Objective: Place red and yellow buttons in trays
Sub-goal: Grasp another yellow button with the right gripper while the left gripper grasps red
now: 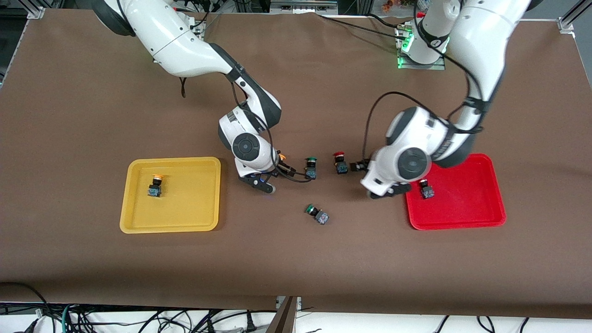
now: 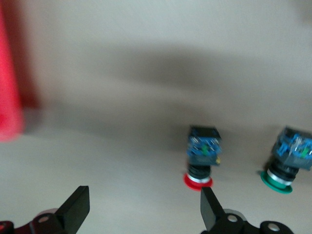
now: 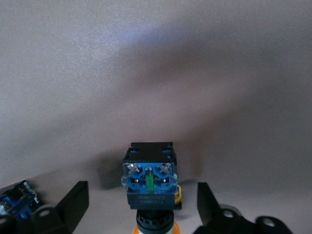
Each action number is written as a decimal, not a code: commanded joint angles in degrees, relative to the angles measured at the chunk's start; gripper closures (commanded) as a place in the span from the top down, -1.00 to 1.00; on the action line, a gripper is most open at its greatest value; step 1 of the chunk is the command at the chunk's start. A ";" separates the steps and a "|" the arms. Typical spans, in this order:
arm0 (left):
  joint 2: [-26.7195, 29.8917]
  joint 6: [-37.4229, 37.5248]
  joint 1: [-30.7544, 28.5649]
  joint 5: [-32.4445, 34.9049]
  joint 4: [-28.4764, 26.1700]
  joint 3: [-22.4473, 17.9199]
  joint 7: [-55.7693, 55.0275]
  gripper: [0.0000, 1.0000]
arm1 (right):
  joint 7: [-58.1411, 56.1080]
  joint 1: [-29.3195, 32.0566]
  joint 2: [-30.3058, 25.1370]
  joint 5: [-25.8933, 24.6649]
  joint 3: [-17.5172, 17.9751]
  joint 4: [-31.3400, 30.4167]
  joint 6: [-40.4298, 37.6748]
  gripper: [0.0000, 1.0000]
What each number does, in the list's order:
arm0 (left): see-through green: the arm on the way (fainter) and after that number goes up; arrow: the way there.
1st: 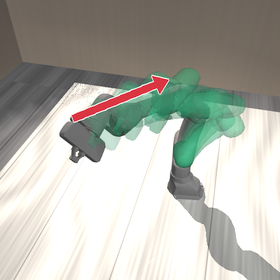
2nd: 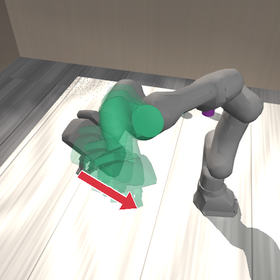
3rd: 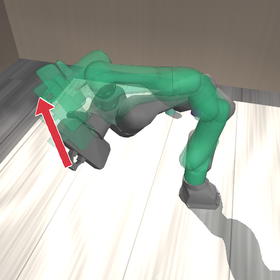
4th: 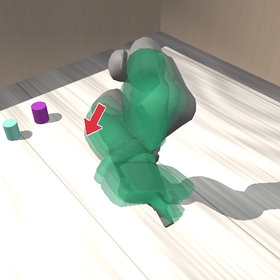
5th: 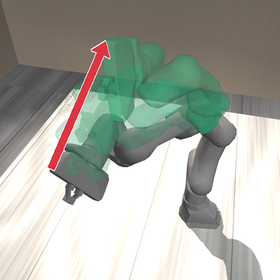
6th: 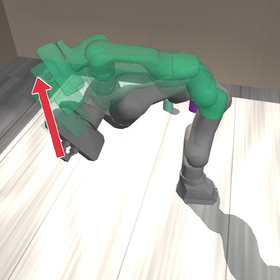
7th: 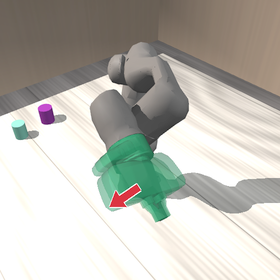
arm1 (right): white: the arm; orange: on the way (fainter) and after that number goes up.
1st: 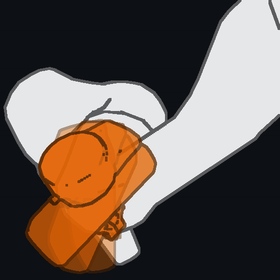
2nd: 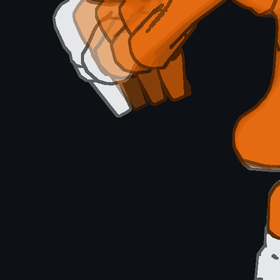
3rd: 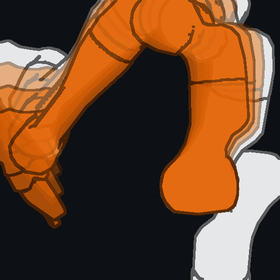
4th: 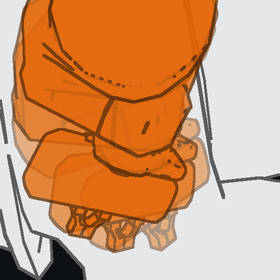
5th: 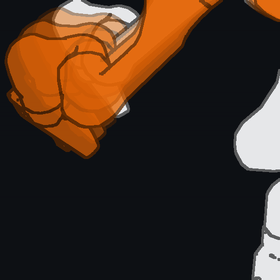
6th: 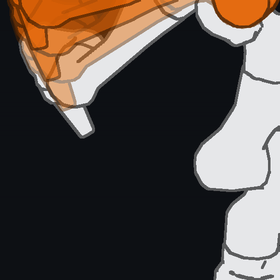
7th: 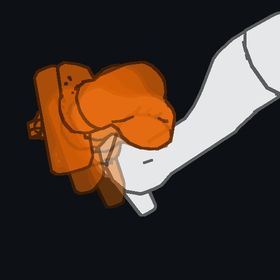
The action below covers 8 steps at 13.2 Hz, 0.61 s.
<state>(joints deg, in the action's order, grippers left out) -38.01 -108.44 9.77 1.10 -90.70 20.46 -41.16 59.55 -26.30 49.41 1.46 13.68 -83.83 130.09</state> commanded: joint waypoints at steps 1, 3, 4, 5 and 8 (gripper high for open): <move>-2.77 -5.18 2.35 -0.48 -0.88 -0.33 -2.34 1.00 | -0.30 0.37 -0.63 -0.84 -0.85 -0.37 -0.01 -0.99; -5.31 -10.45 3.59 -0.39 -0.80 -0.50 -4.88 1.00 | -1.71 2.12 -1.51 -0.93 -0.94 -0.19 -0.54 -1.00; -6.28 -11.44 3.68 -0.39 -0.79 -0.59 -5.16 1.00 | -3.02 3.26 -2.29 -1.19 -0.94 -0.02 -1.93 -1.00; -6.46 -11.36 3.94 -0.39 -0.97 -0.59 -5.25 0.85 | -5.73 5.36 -4.48 -1.11 -0.94 0.16 -5.17 -1.00; -6.55 -11.36 4.03 -0.39 -0.88 -0.59 -6.39 -0.13 | -19.33 13.79 -8.36 -0.75 -0.85 1.91 -16.59 -1.00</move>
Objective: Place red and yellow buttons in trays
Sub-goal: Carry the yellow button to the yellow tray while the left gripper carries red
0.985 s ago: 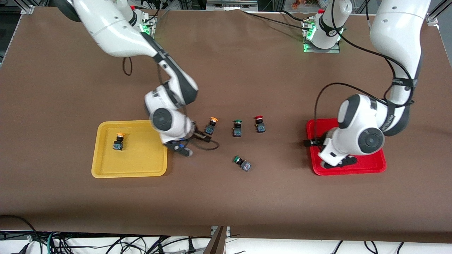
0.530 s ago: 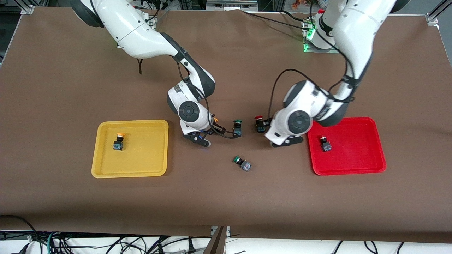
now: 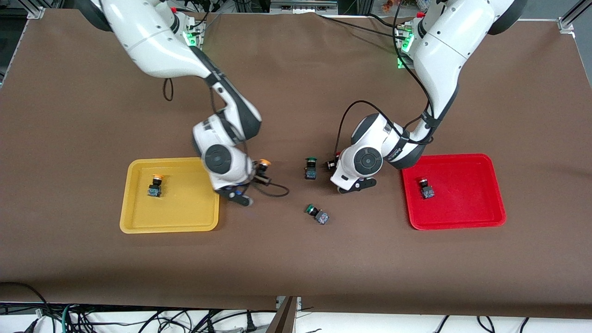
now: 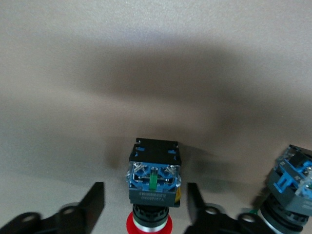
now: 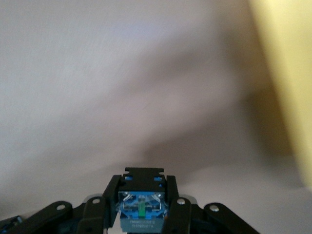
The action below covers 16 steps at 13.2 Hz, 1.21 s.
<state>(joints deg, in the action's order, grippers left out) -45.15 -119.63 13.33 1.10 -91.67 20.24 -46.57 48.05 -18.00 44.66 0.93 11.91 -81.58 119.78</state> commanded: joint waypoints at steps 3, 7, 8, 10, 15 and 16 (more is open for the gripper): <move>1.37 0.44 -0.76 -0.39 0.79 -0.46 -0.72 -0.63 | -22.70 12.53 -4.23 -0.67 0.75 -0.42 -10.70 -1.00; 6.38 10.51 -8.83 -1.27 5.43 0.15 5.66 -0.63 | -31.34 16.33 -1.87 -0.76 -1.27 -2.36 -8.96 -1.00; 6.82 14.82 -11.11 -1.36 7.45 0.07 9.36 -0.63 | -31.00 16.33 -1.42 -0.67 -1.27 -3.23 -7.73 -0.93; 7.00 19.85 -16.73 -1.18 10.27 -0.02 18.48 -0.63 | -30.91 16.33 -1.42 -0.67 -1.27 -3.24 -7.19 0.99; 5.86 16.11 -28.51 3.19 7.84 -0.81 39.25 -0.63 | -34.15 20.37 -10.89 -0.40 -1.36 1.31 -19.28 1.00; 5.69 12.18 -30.28 5.21 5.73 -0.73 41.71 -0.63 | -36.86 21.07 -13.43 -0.58 -1.45 2.64 -23.24 1.00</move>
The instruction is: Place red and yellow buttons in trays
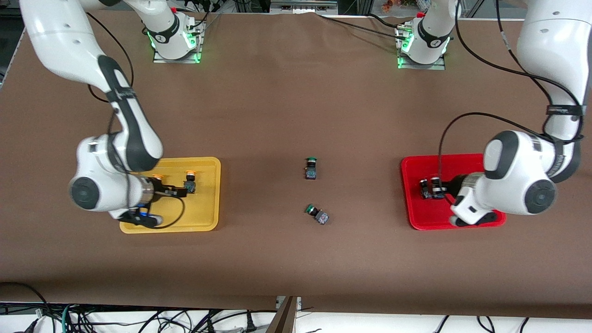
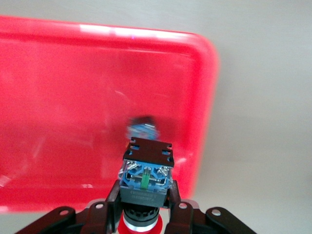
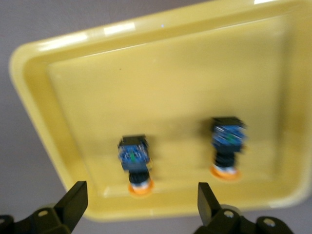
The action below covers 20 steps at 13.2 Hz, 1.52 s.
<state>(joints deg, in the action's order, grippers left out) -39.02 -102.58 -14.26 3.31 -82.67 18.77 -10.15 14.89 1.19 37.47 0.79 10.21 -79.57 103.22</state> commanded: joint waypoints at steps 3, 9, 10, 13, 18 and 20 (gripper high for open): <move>-0.53 -17.10 -4.73 3.28 -9.94 0.56 6.46 -0.53 | -7.59 2.51 -14.41 -0.26 -2.02 1.78 -16.10 1.00; 0.50 -20.74 -5.69 3.28 -11.64 0.30 6.37 1.00 | -6.80 2.59 -24.89 -0.44 -4.23 4.33 -25.27 1.00; 2.70 -18.21 -5.61 3.28 -11.03 0.56 6.20 1.00 | -7.06 2.51 -26.73 -0.61 -4.23 4.33 -25.96 1.00; 12.71 -11.07 -5.43 3.28 -9.28 1.18 6.02 1.00 | -7.50 2.59 -31.31 -0.44 -4.41 3.10 -26.40 1.00; 17.56 9.98 -5.08 2.14 10.13 4.32 5.93 1.00 | -11.37 2.59 -33.78 -0.61 -5.46 1.96 -28.25 1.00; 24.39 11.94 -1.42 -1.19 8.34 2.00 5.59 1.00 | -11.72 2.68 -32.99 -0.62 -5.46 2.40 -28.34 1.00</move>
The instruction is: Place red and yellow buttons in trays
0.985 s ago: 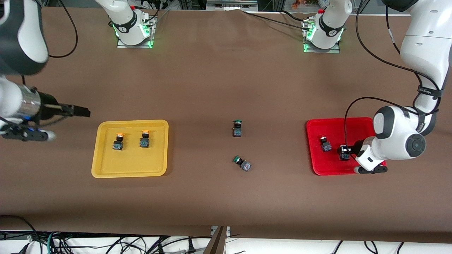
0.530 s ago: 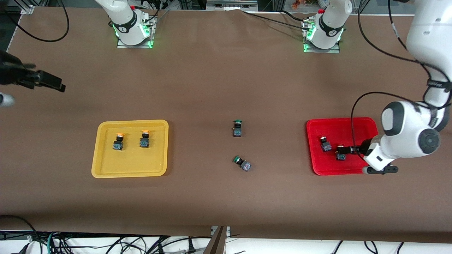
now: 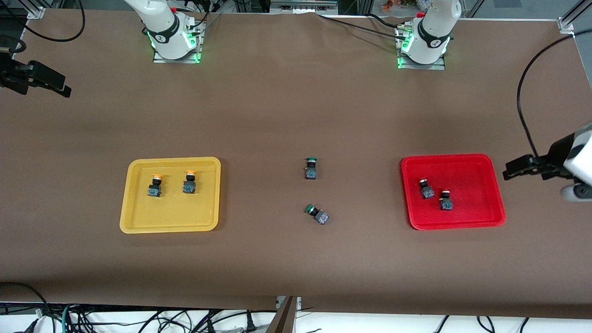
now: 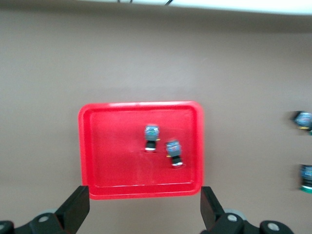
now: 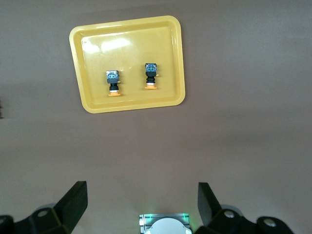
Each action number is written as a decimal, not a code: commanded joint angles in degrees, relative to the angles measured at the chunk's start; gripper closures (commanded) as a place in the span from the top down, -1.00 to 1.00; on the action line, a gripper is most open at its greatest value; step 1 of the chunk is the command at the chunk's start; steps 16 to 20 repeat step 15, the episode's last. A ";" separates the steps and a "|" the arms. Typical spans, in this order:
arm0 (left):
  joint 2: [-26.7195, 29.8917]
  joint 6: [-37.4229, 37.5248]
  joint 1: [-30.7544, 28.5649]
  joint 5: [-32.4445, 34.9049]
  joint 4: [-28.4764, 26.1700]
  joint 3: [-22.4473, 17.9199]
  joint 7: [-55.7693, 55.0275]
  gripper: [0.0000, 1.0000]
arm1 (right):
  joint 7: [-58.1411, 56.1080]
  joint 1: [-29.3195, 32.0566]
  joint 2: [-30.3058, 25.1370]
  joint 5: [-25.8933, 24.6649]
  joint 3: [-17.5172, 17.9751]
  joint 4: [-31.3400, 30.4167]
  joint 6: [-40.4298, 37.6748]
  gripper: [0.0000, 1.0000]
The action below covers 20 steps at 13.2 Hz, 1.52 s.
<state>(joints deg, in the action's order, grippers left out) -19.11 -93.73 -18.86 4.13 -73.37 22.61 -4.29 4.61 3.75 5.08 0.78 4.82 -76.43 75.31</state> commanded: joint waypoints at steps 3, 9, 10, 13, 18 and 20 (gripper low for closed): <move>15.48 5.06 16.81 -2.20 -14.56 -16.42 0.51 1.00 | -1.62 0.47 -0.16 -0.51 -0.43 -0.56 -1.04 1.00; 20.62 4.25 21.59 -2.46 -21.57 -21.73 0.34 1.00 | -1.44 0.47 0.72 -0.43 -0.87 -0.56 -0.96 1.00; 20.26 4.26 21.50 -2.46 -21.55 -21.82 0.43 1.00 | -1.44 0.47 0.72 -0.51 -0.87 -0.56 -1.04 1.00; 20.17 4.43 20.27 -3.16 -20.85 -21.82 0.43 1.00 | -1.44 0.47 0.72 -0.43 -0.87 -0.56 -0.96 1.00; 20.08 4.43 20.18 -4.04 -20.68 -21.91 0.43 1.00 | -1.53 0.47 0.72 -0.34 -0.78 -0.56 -0.96 1.00; 20.08 4.43 20.18 -4.04 -20.68 -21.91 0.43 1.00 | -1.53 0.47 0.72 -0.34 -0.78 -0.56 -0.96 1.00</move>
